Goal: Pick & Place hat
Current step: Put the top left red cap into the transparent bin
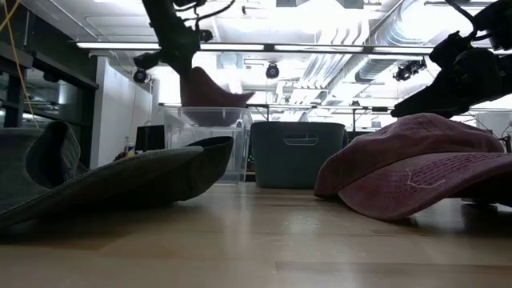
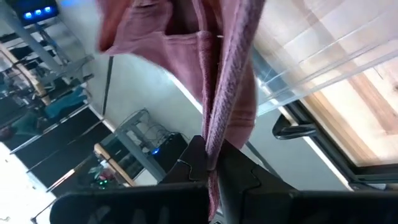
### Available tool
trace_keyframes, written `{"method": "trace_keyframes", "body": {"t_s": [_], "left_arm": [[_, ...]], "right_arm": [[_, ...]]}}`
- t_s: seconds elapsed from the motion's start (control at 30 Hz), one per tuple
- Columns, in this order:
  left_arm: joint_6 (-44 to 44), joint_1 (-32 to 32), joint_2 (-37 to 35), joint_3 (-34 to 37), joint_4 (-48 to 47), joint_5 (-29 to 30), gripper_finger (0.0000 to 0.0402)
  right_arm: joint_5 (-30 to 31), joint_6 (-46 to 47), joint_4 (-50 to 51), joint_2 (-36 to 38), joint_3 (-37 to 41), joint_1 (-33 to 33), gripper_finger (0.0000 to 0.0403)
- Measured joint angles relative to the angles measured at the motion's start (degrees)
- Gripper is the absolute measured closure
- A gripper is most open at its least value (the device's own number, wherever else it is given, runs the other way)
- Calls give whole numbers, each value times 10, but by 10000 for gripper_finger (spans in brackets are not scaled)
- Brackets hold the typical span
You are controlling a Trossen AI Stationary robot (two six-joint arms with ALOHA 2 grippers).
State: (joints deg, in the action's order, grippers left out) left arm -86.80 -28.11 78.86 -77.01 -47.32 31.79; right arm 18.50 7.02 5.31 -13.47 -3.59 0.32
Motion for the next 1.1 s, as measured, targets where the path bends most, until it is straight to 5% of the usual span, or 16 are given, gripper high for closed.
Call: {"method": "trace_keyframes", "body": {"t_s": [1.1], "left_arm": [[-30, -36, 86, 0, 31, -39, 401]], "right_arm": [[0, 0, 0, 0, 0, 0, 194]]}}
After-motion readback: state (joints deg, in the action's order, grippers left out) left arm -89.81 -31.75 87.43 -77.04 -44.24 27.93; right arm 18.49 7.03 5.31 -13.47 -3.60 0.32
